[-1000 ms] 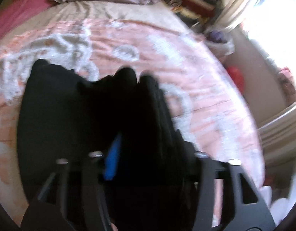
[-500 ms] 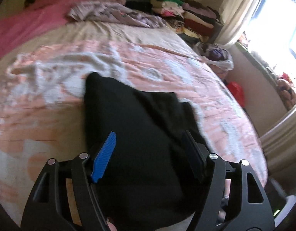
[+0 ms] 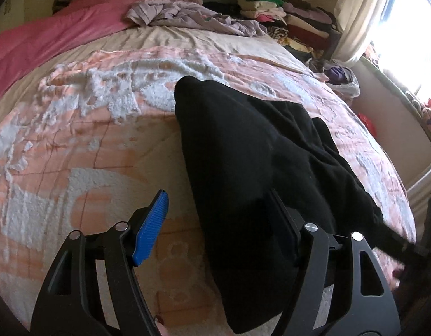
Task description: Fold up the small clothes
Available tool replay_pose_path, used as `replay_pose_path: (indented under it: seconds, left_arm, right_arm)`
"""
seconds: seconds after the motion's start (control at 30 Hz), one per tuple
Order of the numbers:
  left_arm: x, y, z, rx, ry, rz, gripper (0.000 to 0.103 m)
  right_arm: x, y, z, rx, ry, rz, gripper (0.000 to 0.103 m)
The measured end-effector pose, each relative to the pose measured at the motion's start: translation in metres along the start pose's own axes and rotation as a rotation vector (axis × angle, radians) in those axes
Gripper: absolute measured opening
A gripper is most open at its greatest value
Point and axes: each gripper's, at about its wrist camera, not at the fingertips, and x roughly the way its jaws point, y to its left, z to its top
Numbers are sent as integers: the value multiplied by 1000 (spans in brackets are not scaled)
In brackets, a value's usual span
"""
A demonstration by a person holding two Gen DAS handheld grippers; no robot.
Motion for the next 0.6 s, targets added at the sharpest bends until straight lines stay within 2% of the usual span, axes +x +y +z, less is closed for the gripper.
replay_pose_path:
  seconds: [0.07,0.23,0.43,0.47,0.5,0.6]
  left_arm:
    - [0,-2,-3,10,1,-2,63]
    - [-1,-7,-5,40,-5,7,63]
    - [-2,-9,-5,59,-3,14,63]
    - [-2,-9,-5,62,-2,16,63]
    - [-2,-9,-5,63,-2,16,63]
    - [-2,-10,-6,61,-1,13,63]
  right_arm:
    - [7,1,11,-4,24,12,79]
    - [34,12,33,-60,101,-19,80]
    - [57,19,45,-128,128,-77,80]
    - [57,21,44,-149,123,-94,75]
    - [57,21,42,-173,115,-114,62]
    - [53,25,39,-230,74,-103,36]
